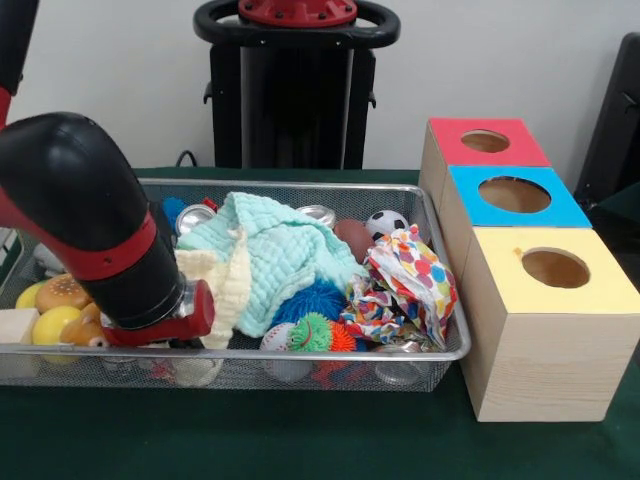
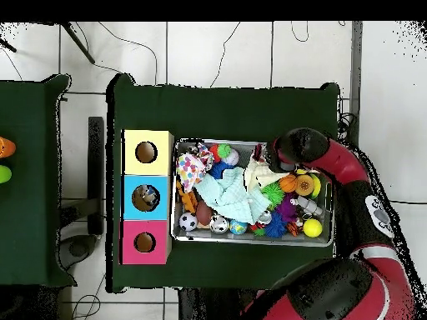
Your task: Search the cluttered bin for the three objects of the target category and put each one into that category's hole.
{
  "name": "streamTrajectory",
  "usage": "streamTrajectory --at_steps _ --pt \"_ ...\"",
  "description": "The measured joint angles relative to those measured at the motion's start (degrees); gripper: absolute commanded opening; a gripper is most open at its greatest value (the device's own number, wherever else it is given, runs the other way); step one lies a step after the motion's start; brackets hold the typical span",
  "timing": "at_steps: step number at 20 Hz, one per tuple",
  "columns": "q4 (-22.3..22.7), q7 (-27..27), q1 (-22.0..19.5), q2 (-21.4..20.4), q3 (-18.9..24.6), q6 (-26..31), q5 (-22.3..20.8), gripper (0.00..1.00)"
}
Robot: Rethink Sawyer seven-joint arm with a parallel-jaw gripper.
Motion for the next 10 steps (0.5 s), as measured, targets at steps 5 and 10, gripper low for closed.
streamTrajectory --at_steps 5,10 --pt "1.1 0.0 2.1 -1.8 -2.1 -4.0 -2.5 0.0" --pt "1.5 0.0 5.4 -3.2 -4.5 -6.2 -6.0 0.0"
